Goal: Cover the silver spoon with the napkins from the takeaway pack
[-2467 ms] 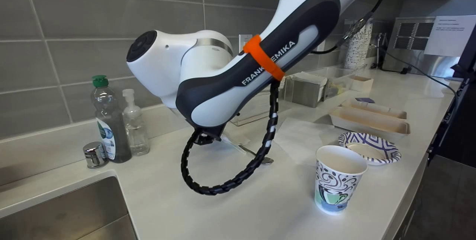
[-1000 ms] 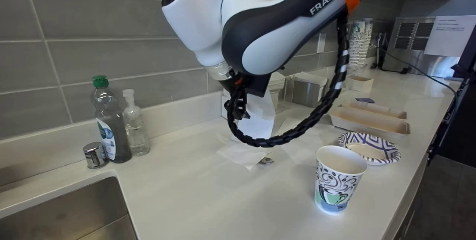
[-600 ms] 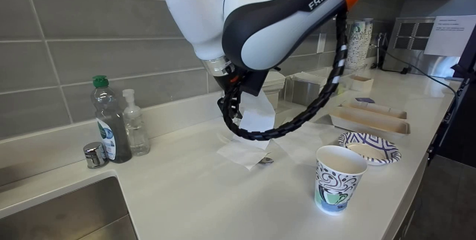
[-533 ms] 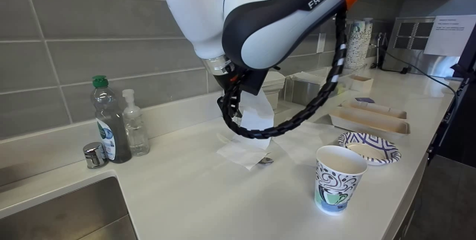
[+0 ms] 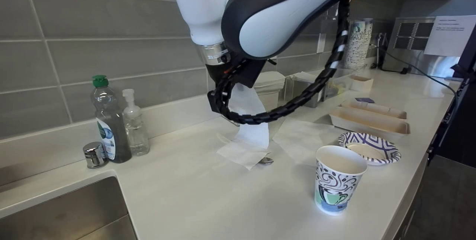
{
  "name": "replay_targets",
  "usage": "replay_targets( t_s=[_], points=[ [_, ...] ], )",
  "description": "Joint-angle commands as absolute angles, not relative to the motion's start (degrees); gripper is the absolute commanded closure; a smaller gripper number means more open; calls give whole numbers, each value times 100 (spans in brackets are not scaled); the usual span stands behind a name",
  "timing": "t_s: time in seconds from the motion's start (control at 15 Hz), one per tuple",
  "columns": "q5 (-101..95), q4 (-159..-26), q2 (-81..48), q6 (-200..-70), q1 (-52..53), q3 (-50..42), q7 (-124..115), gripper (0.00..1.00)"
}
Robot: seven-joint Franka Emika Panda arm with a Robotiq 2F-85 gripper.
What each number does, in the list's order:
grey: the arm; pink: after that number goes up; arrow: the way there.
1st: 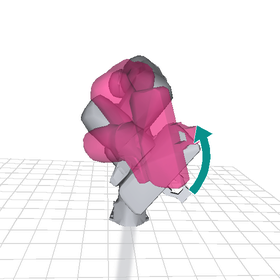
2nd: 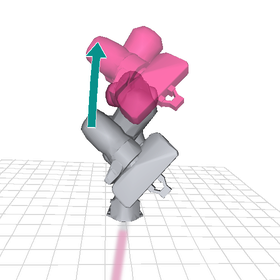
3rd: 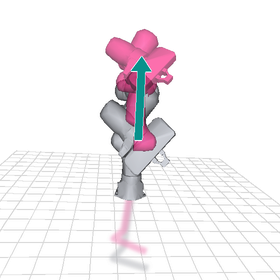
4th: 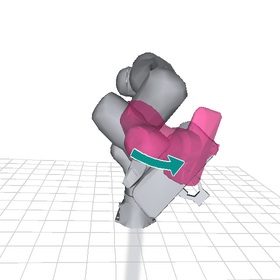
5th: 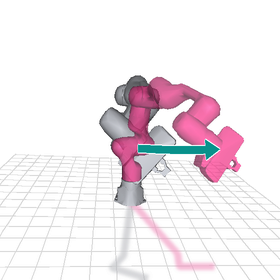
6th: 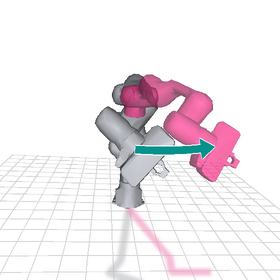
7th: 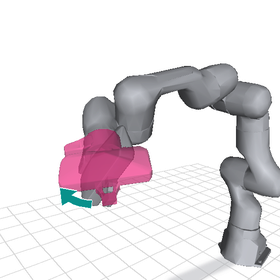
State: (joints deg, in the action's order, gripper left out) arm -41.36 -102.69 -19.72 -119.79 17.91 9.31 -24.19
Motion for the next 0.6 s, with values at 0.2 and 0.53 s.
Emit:
replay_targets(
  t_s=[0.2, 0.53],
  points=[
    [-3375, -10510, -1829, -12303, 1584, 1038, -1754, 0],
    [-3472, -10637, -1710, -12295, 1589, 981, -1670, 0]
  ],
)
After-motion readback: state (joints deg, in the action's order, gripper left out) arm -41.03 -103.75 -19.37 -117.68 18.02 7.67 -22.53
